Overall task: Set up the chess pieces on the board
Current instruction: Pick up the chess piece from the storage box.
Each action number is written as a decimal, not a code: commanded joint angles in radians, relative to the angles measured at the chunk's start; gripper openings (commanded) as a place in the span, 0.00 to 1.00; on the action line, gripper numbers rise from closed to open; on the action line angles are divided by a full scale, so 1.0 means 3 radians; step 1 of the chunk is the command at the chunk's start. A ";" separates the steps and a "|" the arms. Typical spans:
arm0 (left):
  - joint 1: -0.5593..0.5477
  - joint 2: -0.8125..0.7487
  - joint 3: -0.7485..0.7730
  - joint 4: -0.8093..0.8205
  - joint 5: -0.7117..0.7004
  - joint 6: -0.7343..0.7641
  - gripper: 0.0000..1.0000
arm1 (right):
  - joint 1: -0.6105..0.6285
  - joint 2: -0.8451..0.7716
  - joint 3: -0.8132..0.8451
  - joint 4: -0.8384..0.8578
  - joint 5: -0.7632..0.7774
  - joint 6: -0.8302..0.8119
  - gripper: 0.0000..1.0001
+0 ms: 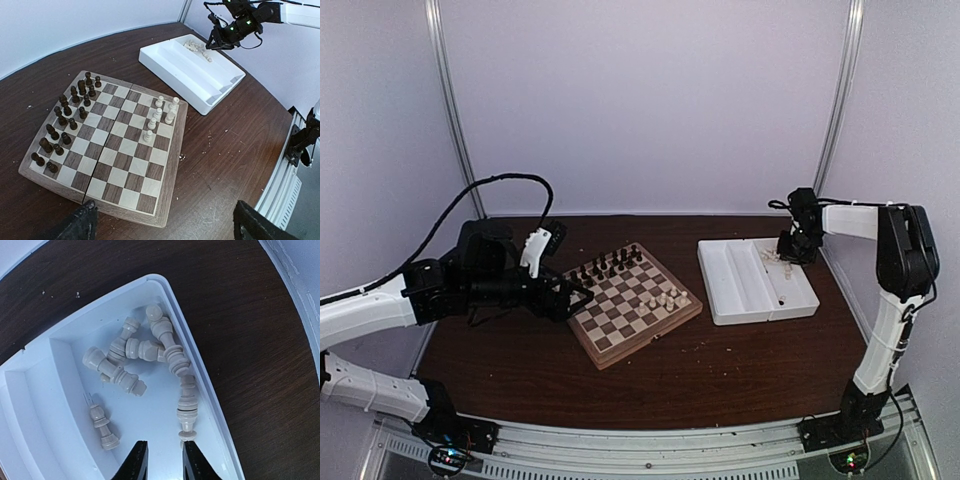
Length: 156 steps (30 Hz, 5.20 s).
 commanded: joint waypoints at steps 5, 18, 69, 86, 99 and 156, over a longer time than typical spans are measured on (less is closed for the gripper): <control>-0.0018 -0.0068 -0.0036 0.0047 -0.0048 0.0038 0.91 | -0.0039 0.0122 -0.0122 0.0066 0.0092 0.0050 0.27; -0.0018 0.0017 -0.0101 0.0246 0.0044 -0.0034 0.90 | -0.0087 0.0412 0.0010 0.0033 0.0216 0.0080 0.26; -0.0136 0.1466 0.0976 0.1747 0.1271 -0.0891 0.94 | 0.1885 -0.2560 -0.1453 0.1371 -0.2499 -0.0694 0.14; -0.0176 0.1702 0.1060 0.1907 0.1381 -0.1088 0.66 | 0.2224 -0.2239 -0.1264 0.1272 -0.2357 -0.0799 0.14; -0.0176 0.1915 0.1122 0.2058 0.1473 -0.1250 0.43 | 0.2272 -0.2187 -0.1250 0.1194 -0.2318 -0.0869 0.15; -0.0170 0.1786 0.0964 0.2084 0.1580 -0.1252 0.30 | 0.2272 -0.2139 -0.1349 0.1202 -0.2188 -0.0892 0.15</control>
